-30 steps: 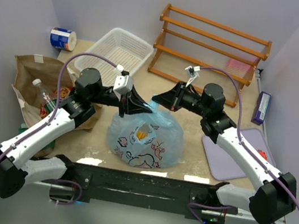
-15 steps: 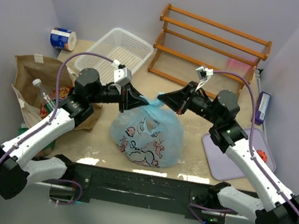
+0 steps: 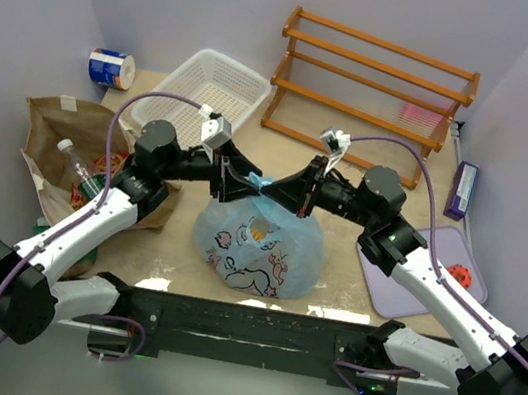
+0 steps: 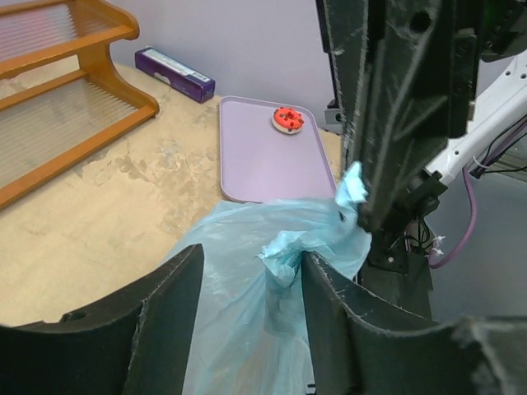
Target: Place the mixed food into the grocery bags and tie them
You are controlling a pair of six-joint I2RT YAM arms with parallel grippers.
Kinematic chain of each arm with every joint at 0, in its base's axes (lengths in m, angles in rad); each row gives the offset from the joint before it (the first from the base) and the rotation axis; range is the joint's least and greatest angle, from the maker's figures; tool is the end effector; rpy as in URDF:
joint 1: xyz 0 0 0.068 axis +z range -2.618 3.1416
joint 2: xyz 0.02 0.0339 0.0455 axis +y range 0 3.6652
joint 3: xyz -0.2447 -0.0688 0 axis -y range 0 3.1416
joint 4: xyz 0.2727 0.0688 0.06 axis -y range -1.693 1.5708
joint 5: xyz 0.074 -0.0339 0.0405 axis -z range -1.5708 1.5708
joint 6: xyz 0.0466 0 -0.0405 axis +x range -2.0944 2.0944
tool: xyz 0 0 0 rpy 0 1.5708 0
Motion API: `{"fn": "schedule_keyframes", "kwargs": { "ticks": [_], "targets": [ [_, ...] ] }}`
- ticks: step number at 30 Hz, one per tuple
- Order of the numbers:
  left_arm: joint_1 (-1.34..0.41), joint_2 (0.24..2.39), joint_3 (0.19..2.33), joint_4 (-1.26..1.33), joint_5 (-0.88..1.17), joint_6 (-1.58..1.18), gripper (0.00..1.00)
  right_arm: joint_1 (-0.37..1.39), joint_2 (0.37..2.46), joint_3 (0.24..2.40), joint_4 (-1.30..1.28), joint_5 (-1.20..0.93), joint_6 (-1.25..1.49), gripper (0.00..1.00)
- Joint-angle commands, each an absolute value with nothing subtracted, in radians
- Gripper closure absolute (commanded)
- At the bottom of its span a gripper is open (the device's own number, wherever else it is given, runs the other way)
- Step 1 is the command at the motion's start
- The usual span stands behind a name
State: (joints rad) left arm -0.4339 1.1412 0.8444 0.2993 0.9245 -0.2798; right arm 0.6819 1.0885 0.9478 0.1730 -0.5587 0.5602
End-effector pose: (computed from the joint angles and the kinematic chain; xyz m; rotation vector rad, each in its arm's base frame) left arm 0.2552 -0.1592 0.3138 0.8853 1.4758 -1.2580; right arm 0.2161 0.2072 0.3551 -0.5894 1.6204 1.3792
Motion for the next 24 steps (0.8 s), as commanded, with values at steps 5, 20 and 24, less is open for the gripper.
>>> {"fn": "schedule_keyframes", "kwargs": {
  "ticks": [5, 20, 24],
  "targets": [
    [-0.430, 1.170, 0.795, 0.463, 1.071, -0.377, 0.33, 0.704, 1.072, 0.950, 0.160, -0.488, 0.502, 1.00],
    [-0.430, 1.193, 0.799, 0.348, 1.088, -0.279, 0.85, 0.704, 1.032, 0.942, 0.173, -0.495, 0.497, 1.00],
    [-0.430, 1.189, 0.795, 0.359, 1.057, -0.290, 1.00, 0.706, 1.017, 0.925, 0.156, -0.531, 0.483, 1.00]
  ]
}}
